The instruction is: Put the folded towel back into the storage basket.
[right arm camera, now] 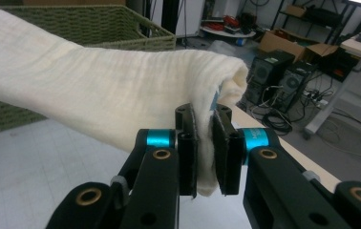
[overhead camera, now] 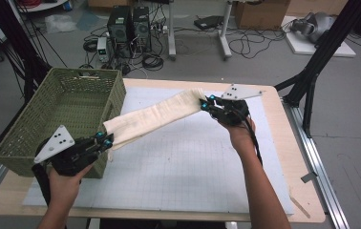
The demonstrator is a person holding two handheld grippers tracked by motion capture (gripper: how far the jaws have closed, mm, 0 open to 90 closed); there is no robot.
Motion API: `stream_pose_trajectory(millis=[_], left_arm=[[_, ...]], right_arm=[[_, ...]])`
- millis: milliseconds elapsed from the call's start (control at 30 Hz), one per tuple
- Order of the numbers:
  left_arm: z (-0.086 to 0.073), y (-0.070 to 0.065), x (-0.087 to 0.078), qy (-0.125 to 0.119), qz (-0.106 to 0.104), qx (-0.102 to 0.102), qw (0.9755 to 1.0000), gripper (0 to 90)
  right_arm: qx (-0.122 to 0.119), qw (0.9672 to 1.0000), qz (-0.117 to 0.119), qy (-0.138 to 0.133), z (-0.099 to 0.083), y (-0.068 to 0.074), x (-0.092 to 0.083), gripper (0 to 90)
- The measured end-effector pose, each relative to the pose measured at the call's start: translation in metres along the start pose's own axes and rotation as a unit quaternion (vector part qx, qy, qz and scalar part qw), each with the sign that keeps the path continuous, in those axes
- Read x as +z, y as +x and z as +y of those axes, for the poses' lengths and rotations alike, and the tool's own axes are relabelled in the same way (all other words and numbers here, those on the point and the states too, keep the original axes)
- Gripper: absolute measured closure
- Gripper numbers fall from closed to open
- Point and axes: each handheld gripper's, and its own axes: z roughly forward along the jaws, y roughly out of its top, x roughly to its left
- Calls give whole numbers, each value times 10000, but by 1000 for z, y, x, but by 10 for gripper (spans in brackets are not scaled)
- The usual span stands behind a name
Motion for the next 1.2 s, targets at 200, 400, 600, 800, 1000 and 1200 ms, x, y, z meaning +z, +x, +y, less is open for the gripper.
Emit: stream_pose_trajectory(millis=[200,400,600,800,1000,1200], left_arm=[[3,6,-7,-74,141,-26,9999,840],[5,12,-15,-124,267,-44,9996,840],[6,21,-25,-178,426,-114,9989,841],[9,29,-37,-343,464,-267,9980,842],[8,33,-48,-339,603,-186,9974,843],[8,41,-63,-405,774,-246,9959,842]], right_arm=[[5,9999,67,-81,16,-1,16,814],[-102,9998,118,-75,31,0,34,813],[-76,9996,227,-156,43,2,52,813],[-89,9995,270,-167,59,6,74,814],[-185,9990,344,-205,75,12,93,813],[-279,9984,475,-153,90,20,118,813]])
